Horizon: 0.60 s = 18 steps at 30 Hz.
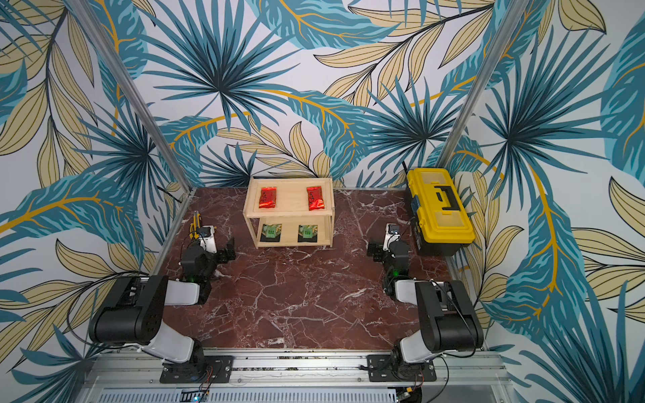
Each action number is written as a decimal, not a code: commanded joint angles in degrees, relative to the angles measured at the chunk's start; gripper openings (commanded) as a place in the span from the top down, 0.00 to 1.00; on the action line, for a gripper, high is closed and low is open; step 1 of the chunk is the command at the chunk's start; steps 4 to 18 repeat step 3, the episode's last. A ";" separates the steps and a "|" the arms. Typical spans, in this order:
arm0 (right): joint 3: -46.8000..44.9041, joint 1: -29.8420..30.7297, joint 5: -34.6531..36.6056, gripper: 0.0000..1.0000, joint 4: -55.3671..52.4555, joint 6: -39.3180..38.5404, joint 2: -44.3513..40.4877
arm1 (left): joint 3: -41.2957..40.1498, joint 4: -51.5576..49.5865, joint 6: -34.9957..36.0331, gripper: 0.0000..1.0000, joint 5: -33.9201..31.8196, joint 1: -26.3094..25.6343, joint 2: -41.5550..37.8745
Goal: Place the tea bags on the shelf by color
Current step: Reset both arms
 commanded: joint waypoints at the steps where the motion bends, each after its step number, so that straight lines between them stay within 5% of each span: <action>1: 0.42 0.37 -0.09 0.01 -0.78 -0.49 0.26 | 1.02 0.33 0.44 0.00 0.83 0.55 -0.13; 18: -0.44 0.38 -0.07 0.01 0.33 -0.40 -0.24 | 0.93 0.56 0.61 0.00 0.83 0.53 -0.14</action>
